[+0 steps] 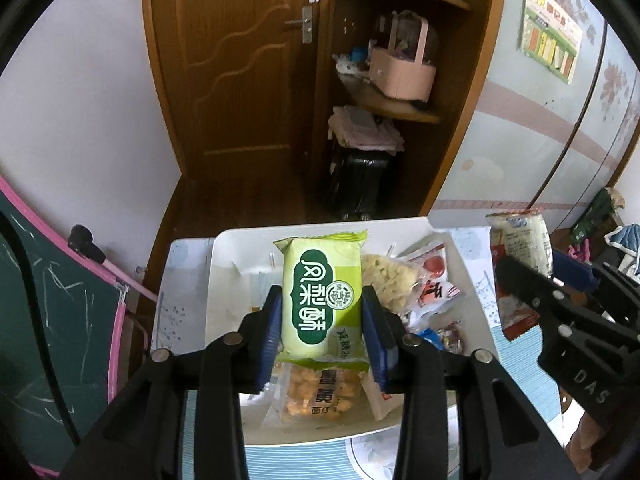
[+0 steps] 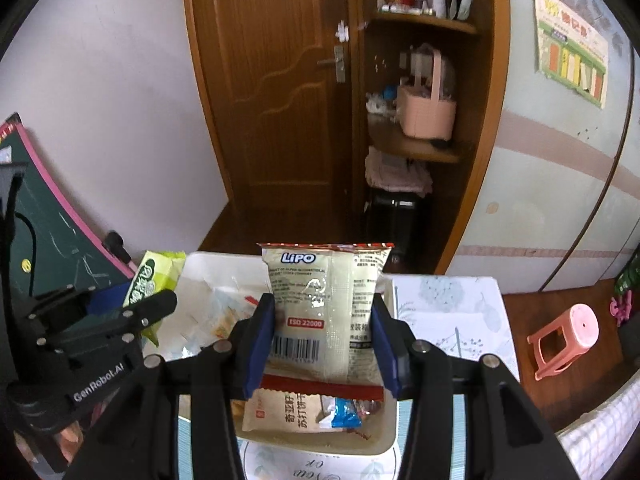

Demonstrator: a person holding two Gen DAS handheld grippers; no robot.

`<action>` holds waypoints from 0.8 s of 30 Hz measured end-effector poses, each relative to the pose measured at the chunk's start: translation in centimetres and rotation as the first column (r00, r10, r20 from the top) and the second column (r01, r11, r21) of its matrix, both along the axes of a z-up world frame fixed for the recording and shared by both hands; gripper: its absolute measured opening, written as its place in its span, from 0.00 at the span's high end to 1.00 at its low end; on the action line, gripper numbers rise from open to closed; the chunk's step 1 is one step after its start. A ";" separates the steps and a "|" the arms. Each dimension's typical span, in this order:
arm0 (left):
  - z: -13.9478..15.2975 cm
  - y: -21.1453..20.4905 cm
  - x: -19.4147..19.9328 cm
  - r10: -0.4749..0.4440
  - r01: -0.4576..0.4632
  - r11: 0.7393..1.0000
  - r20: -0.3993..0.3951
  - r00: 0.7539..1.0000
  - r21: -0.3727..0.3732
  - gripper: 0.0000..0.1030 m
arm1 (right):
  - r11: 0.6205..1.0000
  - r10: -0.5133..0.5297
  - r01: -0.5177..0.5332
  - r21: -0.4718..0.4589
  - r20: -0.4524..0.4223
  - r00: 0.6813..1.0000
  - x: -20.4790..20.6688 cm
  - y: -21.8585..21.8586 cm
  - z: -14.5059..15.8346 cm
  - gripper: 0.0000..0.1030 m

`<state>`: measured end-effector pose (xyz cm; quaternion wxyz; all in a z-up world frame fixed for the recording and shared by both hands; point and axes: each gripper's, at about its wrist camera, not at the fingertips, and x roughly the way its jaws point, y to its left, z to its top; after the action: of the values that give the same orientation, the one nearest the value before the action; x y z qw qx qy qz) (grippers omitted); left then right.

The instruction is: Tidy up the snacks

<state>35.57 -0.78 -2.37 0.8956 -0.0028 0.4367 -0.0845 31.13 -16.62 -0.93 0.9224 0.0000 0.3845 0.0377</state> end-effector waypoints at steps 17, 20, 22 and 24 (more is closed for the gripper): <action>-1.5 0.7 -0.5 0.021 -0.022 1.000 -0.036 0.999 -0.019 0.01 | 1.000 -0.004 0.003 -0.008 -0.141 0.990 0.7 -0.2 -4.4 0.37; -1.1 0.8 -1.3 0.019 -0.019 1.000 -0.028 0.999 -0.011 0.01 | 1.000 -0.006 0.006 0.001 -0.143 0.990 0.3 -0.2 -4.3 0.37; -0.6 0.8 -1.9 0.017 -0.017 1.000 -0.019 1.000 -0.006 0.01 | 1.000 -0.007 0.008 0.007 -0.142 0.990 -0.1 -0.2 -4.1 0.37; 0.1 0.9 -2.8 0.011 -0.011 1.000 -0.008 1.000 -0.005 0.00 | 1.000 -0.007 0.009 0.012 -0.140 0.990 -0.6 -0.3 -3.8 0.37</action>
<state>32.78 0.10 -2.26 0.8943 -0.0077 0.4401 -0.0805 30.53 -16.89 -4.74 0.8931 0.0100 0.4482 0.0364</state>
